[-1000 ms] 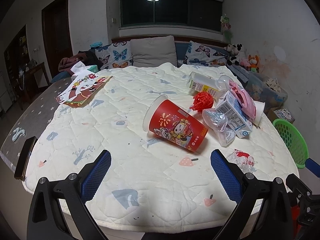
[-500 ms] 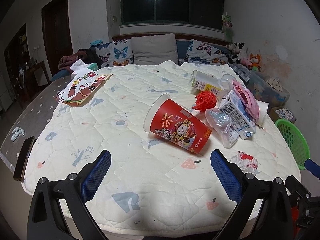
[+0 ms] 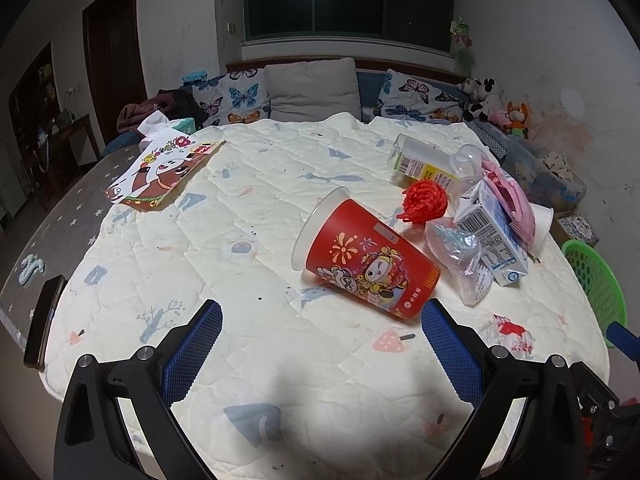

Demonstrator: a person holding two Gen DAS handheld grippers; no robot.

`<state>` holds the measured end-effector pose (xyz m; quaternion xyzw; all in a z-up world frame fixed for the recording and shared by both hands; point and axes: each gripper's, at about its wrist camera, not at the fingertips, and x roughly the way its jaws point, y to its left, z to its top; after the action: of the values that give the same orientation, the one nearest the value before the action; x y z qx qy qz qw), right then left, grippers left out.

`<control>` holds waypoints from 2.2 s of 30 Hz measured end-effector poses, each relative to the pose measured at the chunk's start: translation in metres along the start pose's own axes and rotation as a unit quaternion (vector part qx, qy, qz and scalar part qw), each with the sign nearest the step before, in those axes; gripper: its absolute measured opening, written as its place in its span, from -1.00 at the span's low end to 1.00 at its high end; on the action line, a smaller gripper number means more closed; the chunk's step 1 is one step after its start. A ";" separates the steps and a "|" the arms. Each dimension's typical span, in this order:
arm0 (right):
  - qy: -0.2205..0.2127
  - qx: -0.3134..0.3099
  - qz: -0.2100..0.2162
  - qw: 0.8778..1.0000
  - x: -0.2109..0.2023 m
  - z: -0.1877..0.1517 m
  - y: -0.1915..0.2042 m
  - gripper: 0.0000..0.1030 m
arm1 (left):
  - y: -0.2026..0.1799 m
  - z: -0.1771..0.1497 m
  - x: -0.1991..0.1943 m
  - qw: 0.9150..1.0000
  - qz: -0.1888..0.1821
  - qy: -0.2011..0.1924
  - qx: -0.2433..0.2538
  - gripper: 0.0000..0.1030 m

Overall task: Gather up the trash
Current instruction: 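Grasp the red paper cup with the left tool while the right tool grasps the crumpled paper ball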

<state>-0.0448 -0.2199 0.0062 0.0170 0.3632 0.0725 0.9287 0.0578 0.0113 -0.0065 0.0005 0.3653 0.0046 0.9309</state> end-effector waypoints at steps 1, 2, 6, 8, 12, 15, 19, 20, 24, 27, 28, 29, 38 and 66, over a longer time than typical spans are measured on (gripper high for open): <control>0.001 -0.002 0.003 1.000 0.002 0.001 0.000 0.91 | 0.001 0.001 0.002 1.000 0.001 0.002 -0.001 0.88; 0.003 -0.003 0.004 1.000 0.004 0.003 0.001 0.91 | 0.002 0.003 0.005 1.000 0.001 0.003 -0.002 0.88; 0.009 -0.008 0.012 1.000 0.013 0.007 0.003 0.91 | 0.005 0.009 0.012 1.000 0.005 0.006 -0.004 0.88; 0.012 -0.011 0.015 1.000 0.018 0.008 0.005 0.91 | 0.007 0.011 0.017 1.000 0.004 0.009 -0.006 0.88; 0.023 -0.017 0.025 0.999 0.028 0.010 0.009 0.91 | 0.009 0.015 0.024 1.000 0.005 0.017 -0.009 0.88; 0.028 -0.027 0.031 0.999 0.037 0.012 0.013 0.89 | 0.010 0.018 0.030 1.000 0.007 0.022 -0.007 0.88; 0.043 -0.030 0.045 0.998 0.049 0.011 0.016 0.81 | 0.012 0.022 0.037 1.000 0.005 0.028 -0.010 0.88; 0.048 -0.031 0.051 0.997 0.053 0.011 0.017 0.78 | 0.013 0.023 0.039 0.999 0.006 0.029 -0.011 0.88; 0.061 -0.035 0.063 0.995 0.065 0.011 0.019 0.66 | 0.016 0.027 0.048 0.999 -0.002 0.039 -0.020 0.87; 0.072 -0.034 0.072 0.994 0.075 0.010 0.021 0.63 | 0.016 0.033 0.054 0.999 -0.018 0.039 -0.016 0.86; 0.074 -0.033 0.074 0.994 0.077 0.010 0.021 0.60 | 0.016 0.037 0.057 0.999 -0.030 0.040 -0.014 0.86; 0.077 -0.032 0.076 0.994 0.079 0.010 0.020 0.56 | 0.017 0.040 0.060 0.998 -0.039 0.041 -0.010 0.86; 0.092 -0.022 0.091 0.991 0.084 0.005 0.016 0.30 | 0.023 0.070 0.094 0.979 -0.184 0.073 0.044 0.85; 0.078 -0.020 0.068 0.994 0.068 0.003 0.011 0.09 | 0.034 0.025 0.096 0.915 -0.373 0.146 0.046 -0.55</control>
<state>0.0052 -0.1986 -0.0358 0.0177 0.4311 0.1437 0.8906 0.1451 0.0465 -0.0535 -0.0932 0.4707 -0.3597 0.8002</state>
